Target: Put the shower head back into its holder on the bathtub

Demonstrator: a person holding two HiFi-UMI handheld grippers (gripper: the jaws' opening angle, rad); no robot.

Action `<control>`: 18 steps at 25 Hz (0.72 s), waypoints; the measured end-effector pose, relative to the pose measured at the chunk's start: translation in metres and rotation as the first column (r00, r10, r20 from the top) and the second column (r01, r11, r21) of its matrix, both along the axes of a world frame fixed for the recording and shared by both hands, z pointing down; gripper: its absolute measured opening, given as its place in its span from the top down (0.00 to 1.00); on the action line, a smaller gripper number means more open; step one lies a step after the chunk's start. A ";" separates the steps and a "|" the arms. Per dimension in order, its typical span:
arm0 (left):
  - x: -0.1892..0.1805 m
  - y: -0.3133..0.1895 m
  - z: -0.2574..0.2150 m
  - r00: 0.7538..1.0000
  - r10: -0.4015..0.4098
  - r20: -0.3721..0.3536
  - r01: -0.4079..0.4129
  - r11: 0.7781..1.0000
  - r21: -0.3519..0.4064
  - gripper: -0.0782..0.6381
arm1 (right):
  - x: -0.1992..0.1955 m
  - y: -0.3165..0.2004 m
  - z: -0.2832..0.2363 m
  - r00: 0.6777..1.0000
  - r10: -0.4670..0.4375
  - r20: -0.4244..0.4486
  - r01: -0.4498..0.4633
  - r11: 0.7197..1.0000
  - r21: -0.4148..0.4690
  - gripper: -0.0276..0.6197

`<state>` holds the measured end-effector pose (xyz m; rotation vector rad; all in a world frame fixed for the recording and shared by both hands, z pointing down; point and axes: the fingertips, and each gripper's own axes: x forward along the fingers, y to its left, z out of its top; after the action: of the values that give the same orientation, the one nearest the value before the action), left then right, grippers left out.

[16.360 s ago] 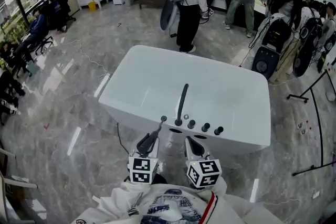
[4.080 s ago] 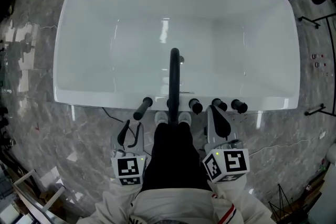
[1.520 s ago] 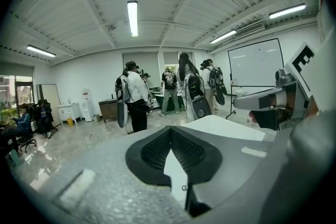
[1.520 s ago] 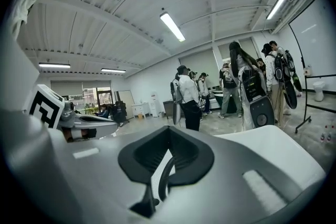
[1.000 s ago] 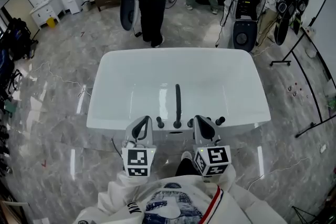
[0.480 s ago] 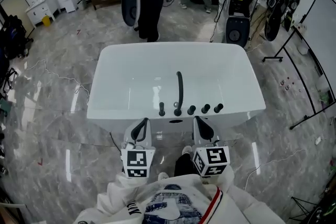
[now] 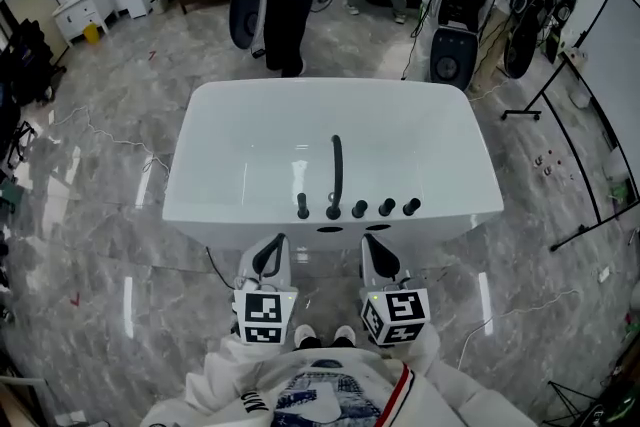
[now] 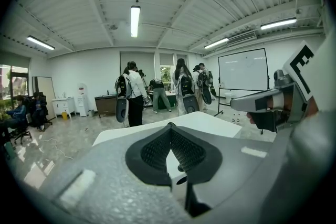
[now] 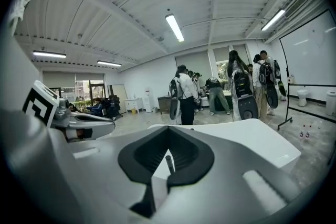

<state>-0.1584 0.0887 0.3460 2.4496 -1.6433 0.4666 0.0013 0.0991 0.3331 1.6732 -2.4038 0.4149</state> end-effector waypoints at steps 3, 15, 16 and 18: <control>0.008 -0.002 0.004 1.000 -0.007 0.011 0.007 1.000 -0.017 0.89 | 0.003 -0.002 0.009 1.000 -0.026 -0.006 0.025 0.999 -0.025 0.95; 0.028 0.001 -0.006 0.999 -0.015 0.033 0.014 1.000 0.009 0.89 | 0.018 0.004 0.005 0.998 -0.058 -0.012 0.057 0.998 -0.022 0.95; 0.030 0.002 -0.007 0.999 -0.013 0.035 0.013 1.000 0.012 0.89 | 0.019 0.006 0.006 0.998 -0.058 -0.013 0.058 0.998 -0.024 0.95; 0.032 0.006 -0.004 0.999 -0.012 0.035 0.012 1.000 0.008 0.89 | 0.020 0.009 0.008 0.998 -0.061 -0.014 0.060 0.998 -0.030 0.95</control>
<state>-0.1262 0.0946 0.3416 2.4492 -1.6752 0.5054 0.0213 0.1084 0.3415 1.5812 -2.4187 0.4257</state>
